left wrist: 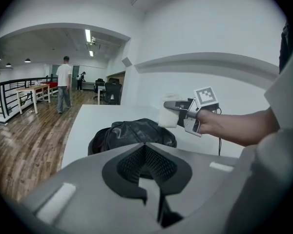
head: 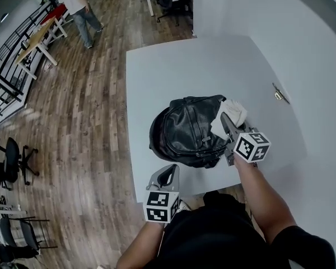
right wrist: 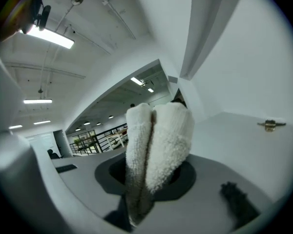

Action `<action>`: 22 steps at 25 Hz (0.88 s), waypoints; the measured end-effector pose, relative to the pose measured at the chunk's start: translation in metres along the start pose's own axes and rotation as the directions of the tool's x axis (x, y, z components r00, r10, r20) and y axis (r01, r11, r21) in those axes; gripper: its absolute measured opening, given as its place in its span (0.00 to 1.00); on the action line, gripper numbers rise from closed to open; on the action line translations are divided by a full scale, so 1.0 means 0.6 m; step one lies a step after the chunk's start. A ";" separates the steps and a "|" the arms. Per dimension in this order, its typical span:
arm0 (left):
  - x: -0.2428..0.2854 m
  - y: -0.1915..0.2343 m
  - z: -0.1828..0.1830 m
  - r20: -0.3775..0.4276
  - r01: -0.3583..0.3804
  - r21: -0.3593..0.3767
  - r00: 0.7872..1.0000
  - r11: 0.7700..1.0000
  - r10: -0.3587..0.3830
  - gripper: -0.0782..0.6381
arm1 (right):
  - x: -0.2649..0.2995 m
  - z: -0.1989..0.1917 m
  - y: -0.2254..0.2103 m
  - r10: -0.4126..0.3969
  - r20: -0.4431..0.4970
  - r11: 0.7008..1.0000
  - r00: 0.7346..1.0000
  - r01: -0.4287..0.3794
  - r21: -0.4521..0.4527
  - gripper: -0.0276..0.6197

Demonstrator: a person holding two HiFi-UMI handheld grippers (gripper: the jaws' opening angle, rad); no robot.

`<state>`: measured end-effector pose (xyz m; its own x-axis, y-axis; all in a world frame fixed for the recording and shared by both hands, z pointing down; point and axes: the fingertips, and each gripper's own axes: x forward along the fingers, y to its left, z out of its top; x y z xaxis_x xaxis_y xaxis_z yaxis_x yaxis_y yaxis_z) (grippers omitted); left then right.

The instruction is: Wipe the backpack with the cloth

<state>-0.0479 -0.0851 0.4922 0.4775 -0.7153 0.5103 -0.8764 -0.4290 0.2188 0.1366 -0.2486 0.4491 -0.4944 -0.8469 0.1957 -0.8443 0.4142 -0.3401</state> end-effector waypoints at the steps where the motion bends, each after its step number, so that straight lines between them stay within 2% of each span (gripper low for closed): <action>1: -0.007 0.009 -0.003 0.000 -0.015 -0.005 1.000 1.000 0.015 0.12 | 0.008 -0.011 0.026 0.037 -0.013 0.999 0.999 -0.037 0.018 0.17; 5: -0.031 0.049 -0.019 0.004 -0.078 -0.033 0.997 0.996 0.078 0.12 | 0.048 -0.088 0.135 0.194 -0.107 0.979 0.975 -0.186 0.082 0.17; 11: -0.063 0.085 -0.045 0.005 -0.142 -0.067 0.990 0.988 0.143 0.12 | 0.099 -0.207 0.269 0.361 -0.245 0.927 0.900 -0.319 0.196 0.17; 16: -0.091 0.111 -0.063 0.001 -0.193 -0.097 0.981 0.976 0.194 0.12 | 0.135 -0.261 0.329 0.429 -0.310 0.896 0.849 -0.355 0.266 0.17; 22: -0.115 0.137 -0.074 0.001 -0.235 -0.126 0.972 0.964 0.237 0.12 | 0.172 -0.284 0.350 0.449 -0.340 0.877 0.827 -0.334 0.346 0.17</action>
<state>-0.1559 -0.0465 0.5120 0.2563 -0.7968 0.5472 -0.9647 -0.1757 0.1959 -0.1268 -0.1925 0.5545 -0.8579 -0.4009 0.3214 -0.5035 0.5307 -0.6818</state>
